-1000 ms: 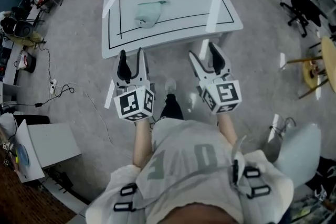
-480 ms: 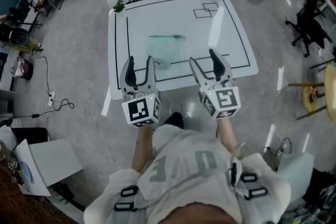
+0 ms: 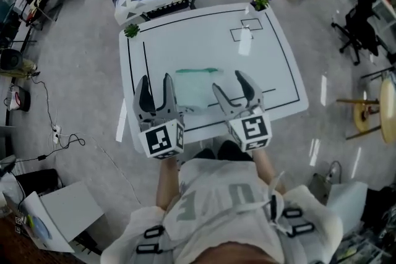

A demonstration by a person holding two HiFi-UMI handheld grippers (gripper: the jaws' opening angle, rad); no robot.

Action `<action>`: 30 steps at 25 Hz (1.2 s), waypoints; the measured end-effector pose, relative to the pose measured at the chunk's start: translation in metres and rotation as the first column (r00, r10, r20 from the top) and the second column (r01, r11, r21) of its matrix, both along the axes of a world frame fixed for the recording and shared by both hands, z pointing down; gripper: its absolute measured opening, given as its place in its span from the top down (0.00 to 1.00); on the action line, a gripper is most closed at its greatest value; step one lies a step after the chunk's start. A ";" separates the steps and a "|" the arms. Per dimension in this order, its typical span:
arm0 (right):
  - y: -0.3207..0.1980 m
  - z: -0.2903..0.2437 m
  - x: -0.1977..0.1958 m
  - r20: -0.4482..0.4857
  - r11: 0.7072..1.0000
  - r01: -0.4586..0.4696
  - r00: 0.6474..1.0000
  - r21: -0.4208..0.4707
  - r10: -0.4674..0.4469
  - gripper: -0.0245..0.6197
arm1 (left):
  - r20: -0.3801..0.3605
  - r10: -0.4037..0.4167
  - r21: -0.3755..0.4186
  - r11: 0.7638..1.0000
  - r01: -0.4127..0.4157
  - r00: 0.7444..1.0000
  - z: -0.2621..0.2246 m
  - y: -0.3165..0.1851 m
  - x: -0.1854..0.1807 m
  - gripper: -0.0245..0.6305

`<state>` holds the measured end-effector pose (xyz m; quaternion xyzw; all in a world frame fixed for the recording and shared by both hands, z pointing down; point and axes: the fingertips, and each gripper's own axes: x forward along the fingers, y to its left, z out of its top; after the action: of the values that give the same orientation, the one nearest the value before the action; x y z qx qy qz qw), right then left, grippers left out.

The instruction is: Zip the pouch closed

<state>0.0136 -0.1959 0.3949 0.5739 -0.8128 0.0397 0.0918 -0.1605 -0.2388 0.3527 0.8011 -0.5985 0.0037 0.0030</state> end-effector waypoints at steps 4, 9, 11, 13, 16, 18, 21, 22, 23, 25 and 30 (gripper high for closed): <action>-0.013 -0.002 0.005 -0.008 1.000 -0.006 1.000 -0.011 0.005 0.56 | 0.019 0.009 -0.032 0.999 -0.008 1.000 0.010 -0.011 0.014 0.63; -0.026 -0.001 0.015 0.023 1.000 0.001 1.000 -0.003 0.000 0.55 | 0.019 0.006 -0.016 1.000 -0.005 1.000 0.013 -0.019 0.025 0.63; -0.027 -0.001 0.019 0.036 1.000 0.010 0.999 -0.001 -0.010 0.56 | 0.024 0.000 -0.011 1.000 0.000 1.000 0.012 -0.017 0.028 0.63; -0.028 -0.003 0.024 0.047 1.000 0.014 0.999 0.002 -0.014 0.55 | 0.020 -0.001 0.004 1.000 0.001 1.000 0.008 -0.017 0.031 0.63; -0.033 -0.003 0.029 0.058 1.000 0.015 0.998 -0.003 -0.014 0.55 | 0.004 0.012 0.002 1.000 -0.012 1.000 0.004 -0.021 0.034 0.63; -0.037 0.002 0.035 0.057 1.000 0.008 0.998 -0.007 -0.008 0.55 | 0.001 0.015 -0.005 1.000 -0.015 1.000 0.006 -0.025 0.034 0.63; -0.047 0.018 0.040 0.080 0.999 -0.007 0.997 -0.042 0.010 0.56 | -0.008 -0.007 -0.001 1.000 0.007 1.000 0.006 -0.028 0.029 0.61; -0.051 0.027 0.041 0.094 0.998 -0.009 0.995 -0.066 0.015 0.56 | -0.011 -0.016 0.001 1.000 0.016 1.000 0.006 -0.030 0.027 0.61; -0.055 0.038 0.042 0.105 0.995 -0.010 0.994 -0.094 0.020 0.56 | -0.013 -0.023 0.003 1.000 0.023 1.000 0.006 -0.033 0.025 0.61; -0.064 0.063 0.043 0.111 0.987 -0.009 0.993 -0.158 0.027 0.56 | -0.016 -0.029 0.005 1.000 0.029 0.999 0.005 -0.038 0.025 0.60; -0.079 0.124 0.043 0.102 0.946 0.016 0.995 -0.323 0.018 0.56 | -0.018 -0.042 0.009 0.999 0.042 0.999 0.004 -0.047 0.028 0.60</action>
<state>0.0567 -0.2747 0.5187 0.5487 -0.7987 0.2021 0.1420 -0.1327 -0.2862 0.3568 0.7883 -0.6152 -0.0061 0.0047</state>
